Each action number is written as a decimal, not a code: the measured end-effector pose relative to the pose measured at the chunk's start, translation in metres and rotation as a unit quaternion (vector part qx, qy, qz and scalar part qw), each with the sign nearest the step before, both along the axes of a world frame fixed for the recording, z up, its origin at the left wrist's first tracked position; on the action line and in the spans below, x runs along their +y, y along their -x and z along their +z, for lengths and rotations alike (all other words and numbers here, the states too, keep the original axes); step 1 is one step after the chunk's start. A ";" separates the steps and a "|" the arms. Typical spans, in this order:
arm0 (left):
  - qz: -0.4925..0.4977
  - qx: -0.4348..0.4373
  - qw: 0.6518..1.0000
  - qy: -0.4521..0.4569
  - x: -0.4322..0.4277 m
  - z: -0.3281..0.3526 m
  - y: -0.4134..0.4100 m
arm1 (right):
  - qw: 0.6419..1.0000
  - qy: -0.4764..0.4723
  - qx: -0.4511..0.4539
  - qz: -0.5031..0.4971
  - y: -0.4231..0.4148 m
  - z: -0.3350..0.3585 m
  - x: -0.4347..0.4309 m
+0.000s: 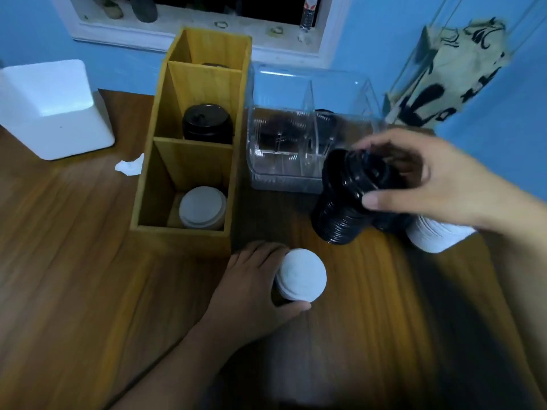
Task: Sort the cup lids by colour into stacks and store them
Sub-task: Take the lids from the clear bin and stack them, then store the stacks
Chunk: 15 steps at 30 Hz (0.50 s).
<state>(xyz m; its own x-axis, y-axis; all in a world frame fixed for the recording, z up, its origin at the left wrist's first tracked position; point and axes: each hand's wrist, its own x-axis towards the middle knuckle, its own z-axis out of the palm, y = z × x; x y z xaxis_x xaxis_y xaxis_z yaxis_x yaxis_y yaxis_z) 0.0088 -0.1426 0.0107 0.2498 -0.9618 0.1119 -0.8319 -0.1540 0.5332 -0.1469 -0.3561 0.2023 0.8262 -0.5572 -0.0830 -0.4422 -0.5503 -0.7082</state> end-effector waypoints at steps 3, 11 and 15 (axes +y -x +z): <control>-0.001 -0.007 1.000 0.009 -0.001 -0.002 0.000 | 0.999 -0.026 0.037 0.008 0.047 -0.040 0.035; -0.001 -0.024 1.000 0.015 -0.003 -0.003 0.002 | 0.987 0.070 0.136 -0.048 0.093 -0.117 0.068; 0.002 -0.035 0.999 0.008 -0.003 -0.004 0.003 | 0.990 0.068 0.096 -0.075 0.111 -0.114 0.069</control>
<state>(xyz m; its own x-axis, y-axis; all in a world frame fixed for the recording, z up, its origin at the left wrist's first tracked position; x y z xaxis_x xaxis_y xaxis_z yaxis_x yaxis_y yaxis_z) 0.0058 -0.1461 0.0072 0.2442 -0.9589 0.1448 -0.8668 -0.1489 0.4759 -0.2577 -0.2872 0.0881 0.7093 -0.6898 -0.1454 -0.6455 -0.5525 -0.5273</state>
